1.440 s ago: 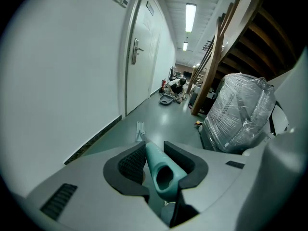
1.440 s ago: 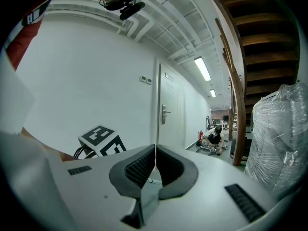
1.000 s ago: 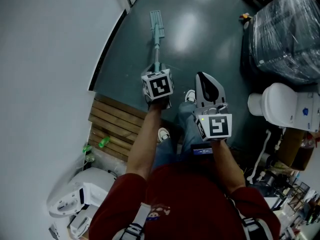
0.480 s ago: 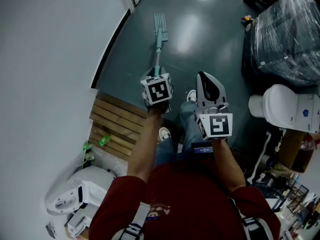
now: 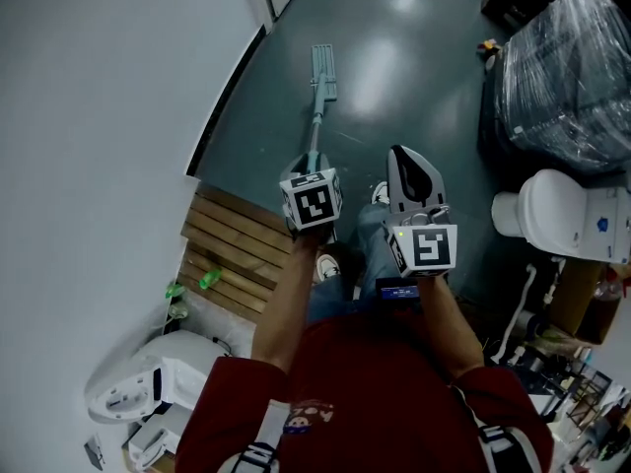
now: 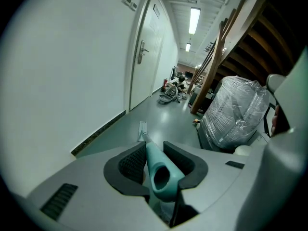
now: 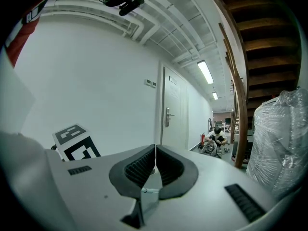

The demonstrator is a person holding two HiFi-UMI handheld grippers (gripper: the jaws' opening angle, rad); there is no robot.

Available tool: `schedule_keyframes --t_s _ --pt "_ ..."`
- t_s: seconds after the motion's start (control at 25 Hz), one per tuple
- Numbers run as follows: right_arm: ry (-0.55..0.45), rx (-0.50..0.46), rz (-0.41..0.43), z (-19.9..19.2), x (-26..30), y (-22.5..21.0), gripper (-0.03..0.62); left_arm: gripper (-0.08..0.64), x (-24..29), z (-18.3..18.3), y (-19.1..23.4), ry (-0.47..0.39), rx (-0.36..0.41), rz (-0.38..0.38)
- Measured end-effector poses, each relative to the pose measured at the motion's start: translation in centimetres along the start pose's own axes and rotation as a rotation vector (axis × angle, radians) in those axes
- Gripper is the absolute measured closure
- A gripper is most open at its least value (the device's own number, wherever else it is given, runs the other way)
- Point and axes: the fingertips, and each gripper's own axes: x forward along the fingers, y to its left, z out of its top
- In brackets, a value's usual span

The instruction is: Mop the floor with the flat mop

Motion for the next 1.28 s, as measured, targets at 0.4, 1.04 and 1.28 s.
schedule_keyframes --t_s 0.4,1.04,1.28 --pt "-0.013 -0.021 0.016 1.4 -1.9 2.9 0.572 0.433 -4.9 -3.6 1.1 0.006 0.044 -0.01" --pt "-0.02 -0.048 0.011 2.7 -5.2 4.0 0.572 0.433 -11.7 -6.3 0.0 0.012 0.026 -0.028" --pt "-0.029 -0.034 0.022 2.7 -5.4 4.7 0.572 0.433 -13.3 -6.4 0.0 0.018 0.03 -0.031"
